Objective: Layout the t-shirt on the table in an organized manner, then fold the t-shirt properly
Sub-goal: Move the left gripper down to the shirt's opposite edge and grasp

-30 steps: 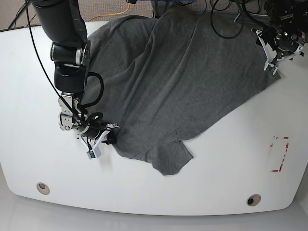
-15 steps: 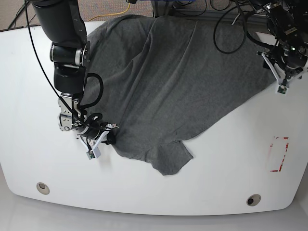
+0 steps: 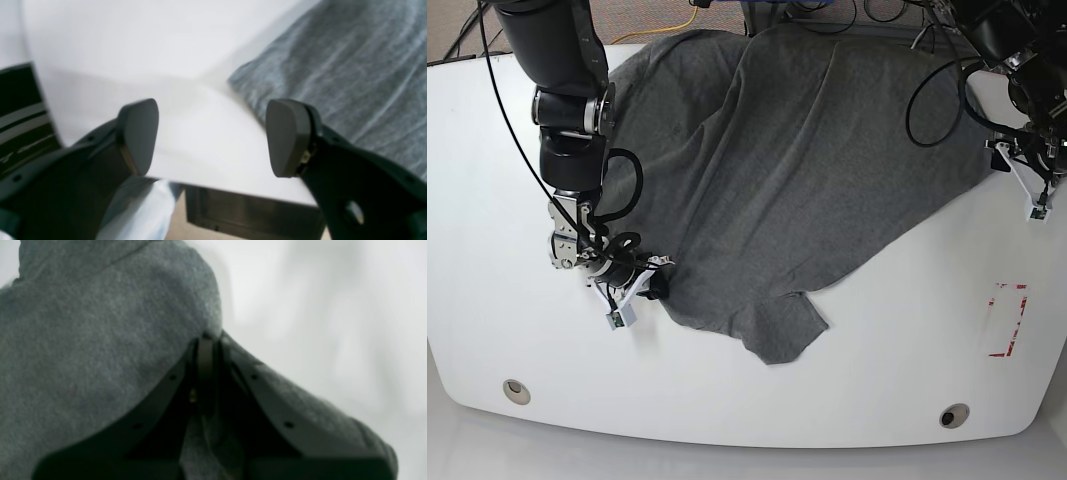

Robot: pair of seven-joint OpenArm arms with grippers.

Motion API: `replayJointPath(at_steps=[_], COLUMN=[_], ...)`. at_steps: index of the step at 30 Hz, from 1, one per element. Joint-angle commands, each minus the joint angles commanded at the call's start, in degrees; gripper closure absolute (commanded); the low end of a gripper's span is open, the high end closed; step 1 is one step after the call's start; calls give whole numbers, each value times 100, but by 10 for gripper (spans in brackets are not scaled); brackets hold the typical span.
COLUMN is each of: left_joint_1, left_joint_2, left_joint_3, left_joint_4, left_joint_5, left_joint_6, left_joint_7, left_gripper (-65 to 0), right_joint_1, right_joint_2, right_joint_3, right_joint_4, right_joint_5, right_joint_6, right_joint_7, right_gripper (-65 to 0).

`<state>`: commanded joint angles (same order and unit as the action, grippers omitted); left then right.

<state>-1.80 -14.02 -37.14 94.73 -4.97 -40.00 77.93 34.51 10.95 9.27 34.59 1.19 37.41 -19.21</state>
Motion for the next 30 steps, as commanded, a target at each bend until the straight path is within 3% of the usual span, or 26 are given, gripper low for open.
replayJointPath(at_steps=[5,12,15,20,23,25,30], left_joint_1=[-53,-35,-35,-105,-343,-484,-870], left_joint_2=[26,88,88,105,105,79,53], left_joint_3=[0,70,167,246,404,615,1020], left_joint_4=[-484,-1169,-1407,-1609,-1626,-1626,-1767], left_joint_5=[0,9,9,9,44,44,44], left_joint_6=[0,0,0,0,0,0,0], left_joint_7=[-53,-598,-756,-818,-844,-993,-1609], left_gripper=[-476,-474,-407,-143,-43,-8,-10], right_joint_1=[0,0,0,0,0,-9,-18], right_joint_2=[0,0,0,0,26,53,167], right_joint_3=[0,9,9,9,9,9,9], right_joint_4=[0,0,0,0,0,0,9], right_joint_5=[0,0,0,53,325,510,642], right_joint_6=[0,0,0,0,0,0,0], right_joint_7=[0,9,9,9,-18,-35,-211], right_gripper=[-21,-21,-21,-21,-21,-21,-21])
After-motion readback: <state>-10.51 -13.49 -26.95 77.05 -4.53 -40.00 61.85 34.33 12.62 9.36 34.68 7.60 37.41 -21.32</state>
